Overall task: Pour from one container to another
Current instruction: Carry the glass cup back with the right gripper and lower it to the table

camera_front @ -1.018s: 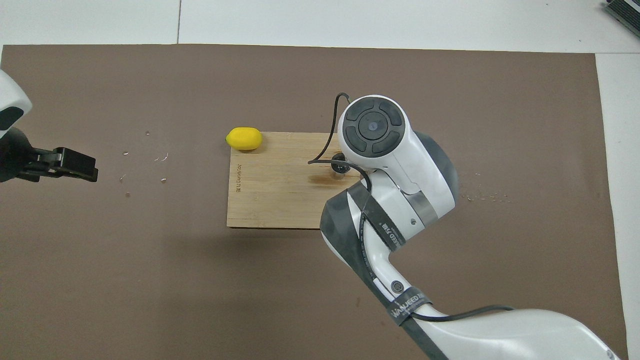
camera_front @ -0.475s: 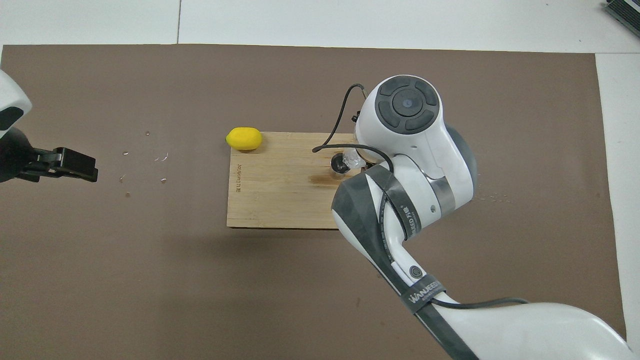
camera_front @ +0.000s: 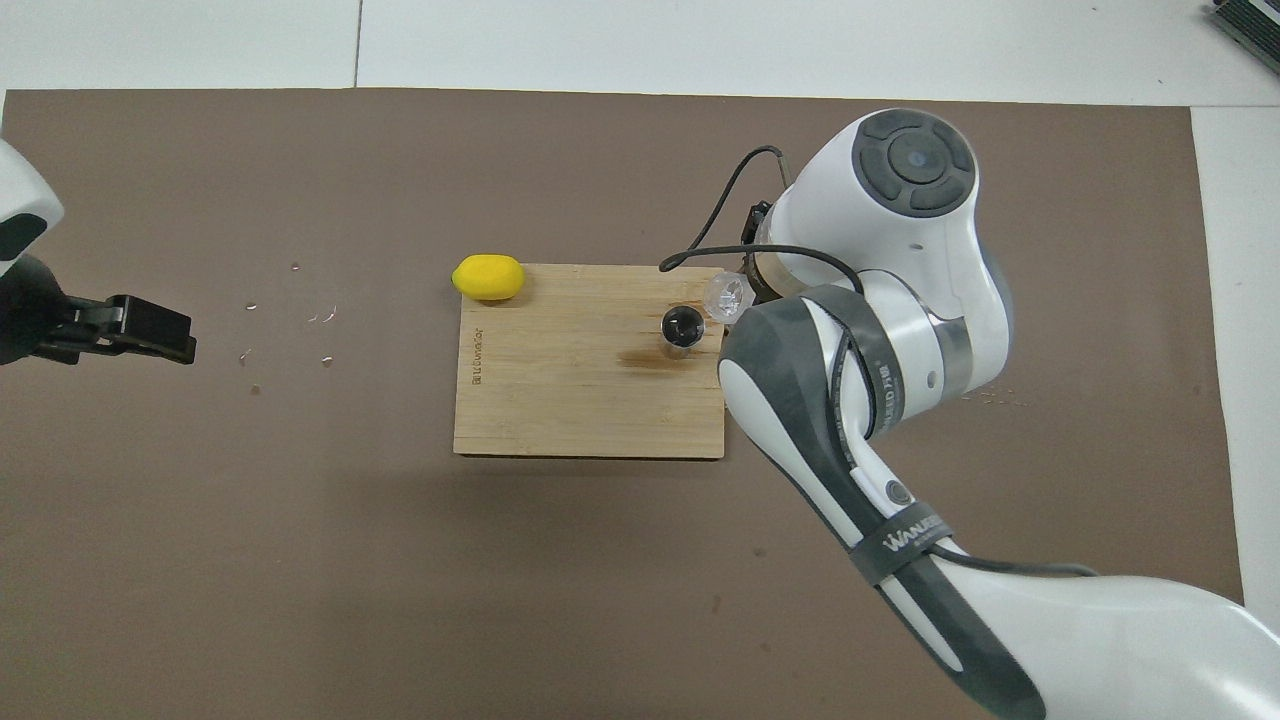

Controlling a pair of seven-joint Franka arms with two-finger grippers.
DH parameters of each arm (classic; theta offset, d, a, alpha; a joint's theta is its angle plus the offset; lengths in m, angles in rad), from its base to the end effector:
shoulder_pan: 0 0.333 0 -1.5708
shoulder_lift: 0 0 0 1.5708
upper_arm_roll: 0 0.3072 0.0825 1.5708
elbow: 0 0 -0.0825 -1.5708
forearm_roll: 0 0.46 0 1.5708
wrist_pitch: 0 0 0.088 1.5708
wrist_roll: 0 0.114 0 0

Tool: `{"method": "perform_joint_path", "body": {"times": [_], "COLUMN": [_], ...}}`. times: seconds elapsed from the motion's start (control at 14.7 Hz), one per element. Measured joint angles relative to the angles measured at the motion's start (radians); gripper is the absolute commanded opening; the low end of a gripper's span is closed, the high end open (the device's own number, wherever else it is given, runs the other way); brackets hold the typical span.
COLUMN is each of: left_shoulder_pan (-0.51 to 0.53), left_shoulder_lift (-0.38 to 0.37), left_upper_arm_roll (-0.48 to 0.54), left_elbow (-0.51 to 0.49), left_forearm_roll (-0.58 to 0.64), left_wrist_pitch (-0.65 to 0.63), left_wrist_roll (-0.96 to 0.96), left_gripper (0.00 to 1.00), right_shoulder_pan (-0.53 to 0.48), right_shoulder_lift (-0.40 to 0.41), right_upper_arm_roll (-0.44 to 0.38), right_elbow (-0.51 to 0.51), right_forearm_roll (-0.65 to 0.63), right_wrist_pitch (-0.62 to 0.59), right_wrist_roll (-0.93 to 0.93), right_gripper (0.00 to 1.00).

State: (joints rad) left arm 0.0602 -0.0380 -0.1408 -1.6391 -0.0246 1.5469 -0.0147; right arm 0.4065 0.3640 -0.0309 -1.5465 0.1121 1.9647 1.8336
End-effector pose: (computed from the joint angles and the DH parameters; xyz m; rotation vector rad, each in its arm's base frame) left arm 0.6125 -0.0537 0.5928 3.1221 -0.1024 -0.0866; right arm 0.6863 0.2817 0.4066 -2.2355 2.0741 0.0904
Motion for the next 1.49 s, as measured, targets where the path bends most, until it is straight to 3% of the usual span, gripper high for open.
{"method": "perform_joint_path", "body": {"times": [0.27,0.68,1.15,1.49], "left_shoulder_pan": [0.0,0.0,0.0,0.0], "left_shoulder_lift": [0.0,0.0,0.0,0.0], "left_upper_arm_roll": [0.0,0.0,0.0,0.0], "left_elbow": [0.0,0.0,0.0,0.0], "left_forearm_roll": [0.0,0.0,0.0,0.0], "left_wrist_pitch": [0.0,0.0,0.0,0.0], "left_wrist_roll": [0.0,0.0,0.0,0.0], "left_gripper": [1.0,1.0,1.0,1.0], "right_shoulder_pan": [-0.068,-0.282,-0.42,-0.518], "right_shoulder_lift": [0.01,0.009,-0.006,0.002], "right_upper_arm_roll": [-0.002,-0.005,-0.005,-0.004], "right_elbow": [-0.008,-0.112,-0.289,-0.363], "right_forearm_roll": [0.156,0.456,0.641,0.73], "right_wrist_pitch": [0.002,0.005,0.004,-0.026], "right_wrist_roll": [-0.045,-0.288,-0.642,-0.836], "right_gripper": [0.0,0.0,0.0,0.0]}}
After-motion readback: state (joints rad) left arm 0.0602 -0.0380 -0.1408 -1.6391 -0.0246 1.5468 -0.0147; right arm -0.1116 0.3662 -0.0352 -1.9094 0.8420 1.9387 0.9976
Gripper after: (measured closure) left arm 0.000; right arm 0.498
